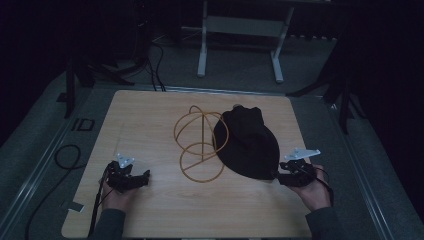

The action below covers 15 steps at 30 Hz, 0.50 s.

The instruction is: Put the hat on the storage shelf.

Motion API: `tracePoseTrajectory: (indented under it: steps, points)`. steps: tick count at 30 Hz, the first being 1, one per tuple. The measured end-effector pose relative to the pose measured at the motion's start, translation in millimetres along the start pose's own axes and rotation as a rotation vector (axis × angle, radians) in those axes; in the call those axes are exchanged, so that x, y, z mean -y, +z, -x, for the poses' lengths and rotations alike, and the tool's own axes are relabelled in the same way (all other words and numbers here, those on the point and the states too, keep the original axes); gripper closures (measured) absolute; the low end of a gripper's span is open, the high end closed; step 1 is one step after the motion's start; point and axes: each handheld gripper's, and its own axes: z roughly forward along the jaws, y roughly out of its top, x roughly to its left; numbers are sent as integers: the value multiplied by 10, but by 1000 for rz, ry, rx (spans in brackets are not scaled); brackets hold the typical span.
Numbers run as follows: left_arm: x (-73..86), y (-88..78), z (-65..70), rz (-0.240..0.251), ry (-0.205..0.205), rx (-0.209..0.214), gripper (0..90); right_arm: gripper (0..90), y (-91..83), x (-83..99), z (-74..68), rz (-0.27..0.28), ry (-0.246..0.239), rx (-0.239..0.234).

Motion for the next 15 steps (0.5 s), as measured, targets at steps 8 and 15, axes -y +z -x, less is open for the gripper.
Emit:
tracePoseTrajectory:
  steps: [8,15]
  points:
    - [0,0,0,0,1,0,123,449,-3,-193,31,-36,-20,-21]
    - [0,-1,0,-1,2,0,123,437,55,-291,38,-72,-29,-39]
